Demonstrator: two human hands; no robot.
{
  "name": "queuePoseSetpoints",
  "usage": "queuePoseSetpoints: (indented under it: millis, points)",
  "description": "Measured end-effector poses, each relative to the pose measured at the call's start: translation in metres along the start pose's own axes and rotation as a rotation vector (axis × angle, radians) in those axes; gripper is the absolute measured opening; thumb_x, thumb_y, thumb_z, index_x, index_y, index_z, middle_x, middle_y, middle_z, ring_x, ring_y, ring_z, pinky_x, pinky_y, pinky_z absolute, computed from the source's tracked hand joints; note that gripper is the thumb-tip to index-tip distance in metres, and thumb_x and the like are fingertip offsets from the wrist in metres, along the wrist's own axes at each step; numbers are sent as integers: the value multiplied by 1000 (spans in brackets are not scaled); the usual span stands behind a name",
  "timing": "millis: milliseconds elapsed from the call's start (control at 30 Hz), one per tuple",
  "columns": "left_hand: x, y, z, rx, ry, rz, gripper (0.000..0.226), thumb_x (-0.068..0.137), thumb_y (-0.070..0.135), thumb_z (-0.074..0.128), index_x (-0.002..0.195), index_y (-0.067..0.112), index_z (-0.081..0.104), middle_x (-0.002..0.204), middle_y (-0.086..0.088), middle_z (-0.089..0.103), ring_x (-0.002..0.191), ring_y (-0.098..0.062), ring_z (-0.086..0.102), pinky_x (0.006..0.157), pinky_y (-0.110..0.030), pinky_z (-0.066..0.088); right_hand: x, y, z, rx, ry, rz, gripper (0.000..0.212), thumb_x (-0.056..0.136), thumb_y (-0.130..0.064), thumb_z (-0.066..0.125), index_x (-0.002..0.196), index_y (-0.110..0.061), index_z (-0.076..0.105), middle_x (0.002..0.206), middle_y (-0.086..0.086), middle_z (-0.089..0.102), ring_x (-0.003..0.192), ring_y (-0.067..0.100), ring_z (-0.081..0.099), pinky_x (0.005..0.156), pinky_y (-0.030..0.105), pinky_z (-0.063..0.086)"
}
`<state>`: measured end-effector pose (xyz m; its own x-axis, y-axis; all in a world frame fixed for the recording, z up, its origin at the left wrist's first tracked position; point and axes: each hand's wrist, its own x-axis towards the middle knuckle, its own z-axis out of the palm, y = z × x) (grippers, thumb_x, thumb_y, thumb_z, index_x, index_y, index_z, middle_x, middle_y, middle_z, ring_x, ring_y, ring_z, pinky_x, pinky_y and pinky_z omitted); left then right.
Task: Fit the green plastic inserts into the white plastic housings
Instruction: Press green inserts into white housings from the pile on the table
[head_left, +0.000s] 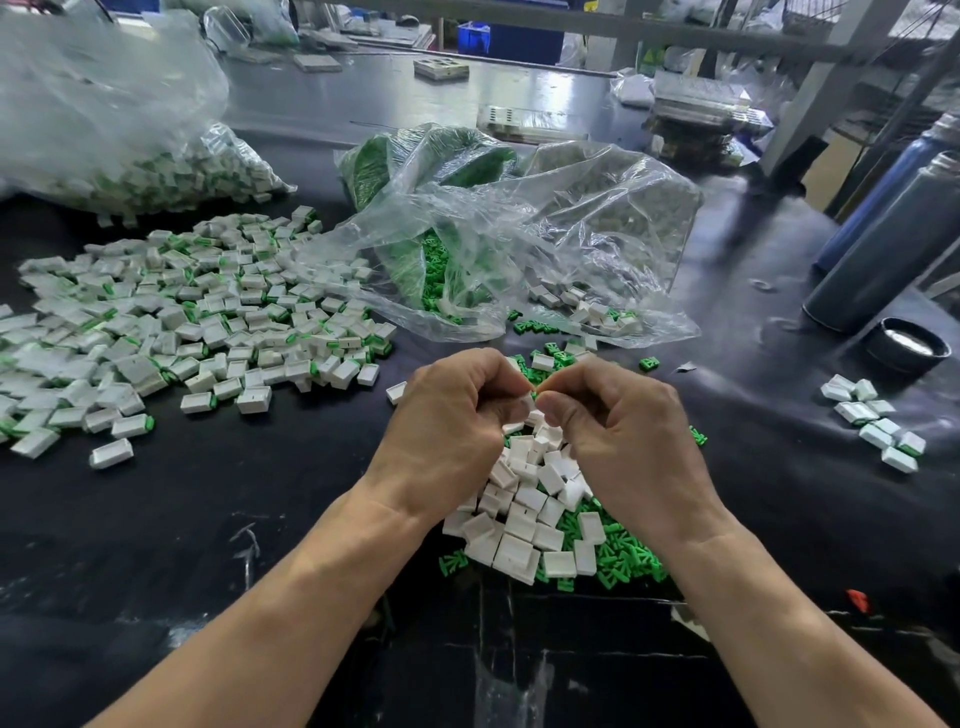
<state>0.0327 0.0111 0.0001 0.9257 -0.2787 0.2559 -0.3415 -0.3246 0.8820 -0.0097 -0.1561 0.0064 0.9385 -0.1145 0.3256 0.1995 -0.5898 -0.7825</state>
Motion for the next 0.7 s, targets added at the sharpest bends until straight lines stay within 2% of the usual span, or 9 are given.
queuePoseSetpoints:
  millis: [233, 467, 633, 700]
  points:
    - [0, 1, -1, 26, -9, 21, 29, 85, -3, 73, 86, 25, 72, 81, 16, 73, 79, -1, 72, 75, -31, 63, -1, -1, -1, -2, -26, 19, 14, 93, -12, 77, 86, -24, 75, 70, -18, 68, 61, 4, 61, 56, 14, 44]
    - [0, 3, -1, 60, -6, 23, 25, 85, -5, 72, 87, 20, 74, 76, 10, 72, 76, -2, 71, 73, -37, 62, -3, -6, 0, -102, 3, -60, 5, 92, -9, 77, 89, -13, 77, 75, -10, 69, 71, 7, 63, 67, 30, 53]
    - [-1, 6, -1, 133, -50, 46, 23, 86, -3, 72, 87, 19, 73, 80, 10, 70, 77, -2, 68, 72, -33, 58, -1, -1, -3, -67, -39, -13, 10, 91, -10, 77, 87, -18, 78, 70, -9, 69, 67, 11, 62, 63, 31, 50]
    - [0, 5, 1, 142, -46, 47, 21, 87, -2, 72, 87, 19, 74, 80, 10, 70, 77, -3, 67, 73, -33, 59, -1, 1, -2, -14, -39, 26, 12, 91, -11, 78, 85, -21, 78, 68, -9, 69, 61, 10, 62, 56, 28, 48]
